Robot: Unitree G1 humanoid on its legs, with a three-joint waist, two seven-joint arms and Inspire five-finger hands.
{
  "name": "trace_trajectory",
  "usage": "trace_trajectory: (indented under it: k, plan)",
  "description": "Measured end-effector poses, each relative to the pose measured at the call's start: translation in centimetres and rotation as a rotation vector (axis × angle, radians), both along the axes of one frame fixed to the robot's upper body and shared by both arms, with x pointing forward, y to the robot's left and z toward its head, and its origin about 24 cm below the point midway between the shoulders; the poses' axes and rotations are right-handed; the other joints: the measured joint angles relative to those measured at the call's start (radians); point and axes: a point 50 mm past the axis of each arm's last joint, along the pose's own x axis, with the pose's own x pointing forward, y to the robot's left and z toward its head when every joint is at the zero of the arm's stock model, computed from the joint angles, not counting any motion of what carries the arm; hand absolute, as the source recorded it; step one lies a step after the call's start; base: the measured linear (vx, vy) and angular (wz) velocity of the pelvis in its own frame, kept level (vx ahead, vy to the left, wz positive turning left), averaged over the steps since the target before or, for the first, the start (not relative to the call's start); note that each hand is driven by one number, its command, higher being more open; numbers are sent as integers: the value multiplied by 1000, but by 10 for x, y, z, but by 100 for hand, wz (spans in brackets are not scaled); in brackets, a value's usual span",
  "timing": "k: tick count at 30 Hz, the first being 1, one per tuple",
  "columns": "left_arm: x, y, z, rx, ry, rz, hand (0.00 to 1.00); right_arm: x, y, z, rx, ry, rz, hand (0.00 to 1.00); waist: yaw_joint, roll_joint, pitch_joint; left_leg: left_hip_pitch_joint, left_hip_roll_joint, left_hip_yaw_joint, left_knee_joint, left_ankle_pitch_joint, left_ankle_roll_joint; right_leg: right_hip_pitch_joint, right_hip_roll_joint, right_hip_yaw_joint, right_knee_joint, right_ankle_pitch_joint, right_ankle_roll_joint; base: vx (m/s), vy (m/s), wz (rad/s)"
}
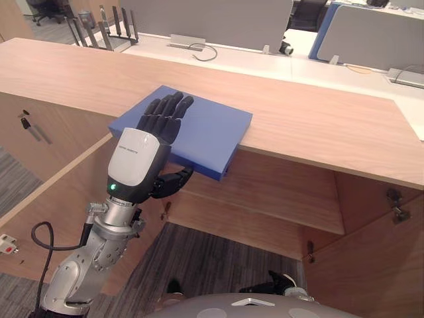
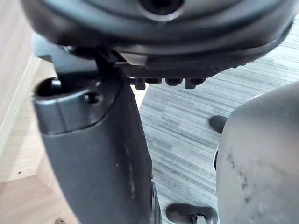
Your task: Walk over to the cabinet, pick up the folder, carry it to the office cabinet, place the folder inside the office cabinet, then close the office cabinet door
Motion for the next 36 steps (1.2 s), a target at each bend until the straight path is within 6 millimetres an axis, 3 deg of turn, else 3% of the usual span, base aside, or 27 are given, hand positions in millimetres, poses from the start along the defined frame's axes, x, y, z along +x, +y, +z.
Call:
trace_trajectory:
  k: [8,16,27,33,34,36]
  plan:
    - [2,4,-7,76,27,0,100,-1,-2,0,-3,2,-10,100,-1,5,-8,5,1,20,0,-7,1,-9,-1,20,-3,3,-3,1,2,-7]
    - [9,21,-32,156,151,64,100,0,-4,1,-17,-9,13,100,-1,12,-11,9,-4,21,0,-24,2,-4,-4,22,-16,-1,-8,14,-1,-1]
    - [11,33,-47,218,218,120,100,4,-6,3,-18,-37,4,100,-8,29,-9,38,-4,38,0,-43,-16,14,-4,49,-32,-1,-7,52,-18,-9]
    - [21,37,-45,286,165,175,100,4,-7,3,-19,-38,-5,100,-25,31,-7,49,-3,42,-1,-45,-18,22,-4,53,-34,-1,-7,2,-4,-3]
    - [23,38,-44,290,148,190,0,3,-7,3,-20,-35,-6,100,-25,32,-7,57,-3,46,-1,-50,-19,28,-4,56,-35,-1,-7,-15,-1,-8]
    - [27,39,-40,304,110,207,0,2,-7,2,-21,-34,-10,100,-28,34,-8,59,-3,48,-1,-52,-19,29,-5,58,-35,-1,-7,-21,0,-6]
